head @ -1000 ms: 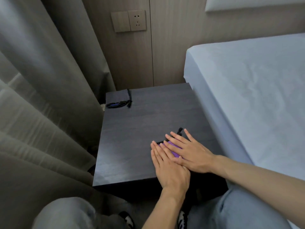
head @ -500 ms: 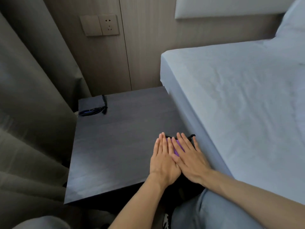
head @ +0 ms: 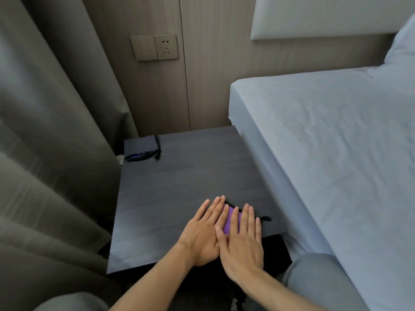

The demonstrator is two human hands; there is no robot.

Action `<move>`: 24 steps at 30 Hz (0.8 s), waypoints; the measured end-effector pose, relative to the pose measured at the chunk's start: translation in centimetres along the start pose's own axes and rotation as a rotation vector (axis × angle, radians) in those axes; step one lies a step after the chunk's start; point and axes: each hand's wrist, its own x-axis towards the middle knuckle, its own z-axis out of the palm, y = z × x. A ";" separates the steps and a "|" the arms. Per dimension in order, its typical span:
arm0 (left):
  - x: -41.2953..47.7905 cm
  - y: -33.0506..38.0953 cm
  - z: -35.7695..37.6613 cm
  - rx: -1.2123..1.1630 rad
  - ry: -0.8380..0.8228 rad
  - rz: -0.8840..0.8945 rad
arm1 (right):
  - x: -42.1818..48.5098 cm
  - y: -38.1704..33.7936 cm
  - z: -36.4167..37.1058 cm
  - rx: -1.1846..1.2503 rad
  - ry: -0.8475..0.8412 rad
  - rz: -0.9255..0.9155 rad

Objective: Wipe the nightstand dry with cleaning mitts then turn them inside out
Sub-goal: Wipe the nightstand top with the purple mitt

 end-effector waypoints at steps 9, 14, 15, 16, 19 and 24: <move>-9.5 -8.3 -0.7 0.066 -0.021 -0.070 | -3.0 -11.4 1.5 0.112 -0.077 -0.103; -12.3 -10.8 -0.5 0.115 -0.018 -0.111 | -3.4 -14.7 1.5 0.095 -0.090 -0.182; -12.7 -11.1 -0.5 0.123 -0.004 -0.114 | -3.3 -15.0 1.4 0.096 -0.094 -0.220; -13.0 -11.5 -0.5 0.135 0.000 -0.125 | -3.3 -15.1 1.4 0.086 -0.144 -0.268; -14.1 -12.6 -0.6 0.184 0.023 -0.178 | -2.3 -16.0 1.9 0.119 -0.189 -0.352; -16.3 -14.0 -0.9 0.157 0.006 -0.284 | -1.4 -17.9 2.2 0.098 -0.243 -0.503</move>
